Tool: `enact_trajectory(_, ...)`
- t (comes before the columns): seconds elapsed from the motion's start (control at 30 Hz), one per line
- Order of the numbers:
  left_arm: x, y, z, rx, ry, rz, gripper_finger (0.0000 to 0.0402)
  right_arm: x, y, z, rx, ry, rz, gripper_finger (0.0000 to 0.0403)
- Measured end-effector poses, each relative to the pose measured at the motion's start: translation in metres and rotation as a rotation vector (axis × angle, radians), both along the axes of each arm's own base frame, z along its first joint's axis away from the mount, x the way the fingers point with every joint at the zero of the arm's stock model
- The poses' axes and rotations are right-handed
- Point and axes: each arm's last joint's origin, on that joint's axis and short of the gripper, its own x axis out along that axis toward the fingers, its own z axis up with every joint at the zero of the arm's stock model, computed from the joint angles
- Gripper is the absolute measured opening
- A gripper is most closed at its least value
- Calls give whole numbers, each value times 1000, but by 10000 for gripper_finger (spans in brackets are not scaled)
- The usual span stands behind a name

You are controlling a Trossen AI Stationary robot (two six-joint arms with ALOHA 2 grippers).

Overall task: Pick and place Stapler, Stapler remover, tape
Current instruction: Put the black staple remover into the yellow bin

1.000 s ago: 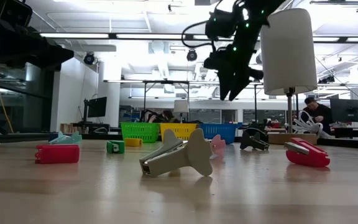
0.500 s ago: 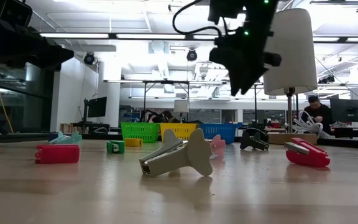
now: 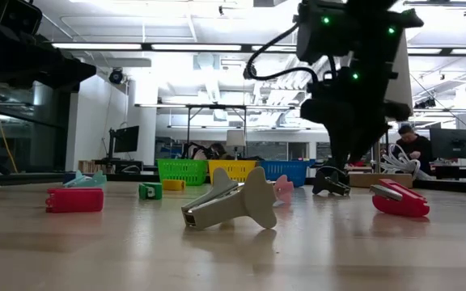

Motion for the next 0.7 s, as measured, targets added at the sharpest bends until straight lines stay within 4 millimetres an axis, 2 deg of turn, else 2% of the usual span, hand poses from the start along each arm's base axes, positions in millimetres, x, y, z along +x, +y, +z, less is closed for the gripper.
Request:
enact_trajectory(0.37, 0, 0, 0, 0, 0, 0, 259, -14, 6, -39, 73, -87, 51, 198)
enact_trajectory(0.5, 0, 0, 0, 0, 0, 0, 259, -18, 5, -49, 59, -128, 105, 198)
enact_trajectory(0.7, 0, 0, 0, 0, 0, 0, 259, -24, 4, -56, 7, -138, 99, 198)
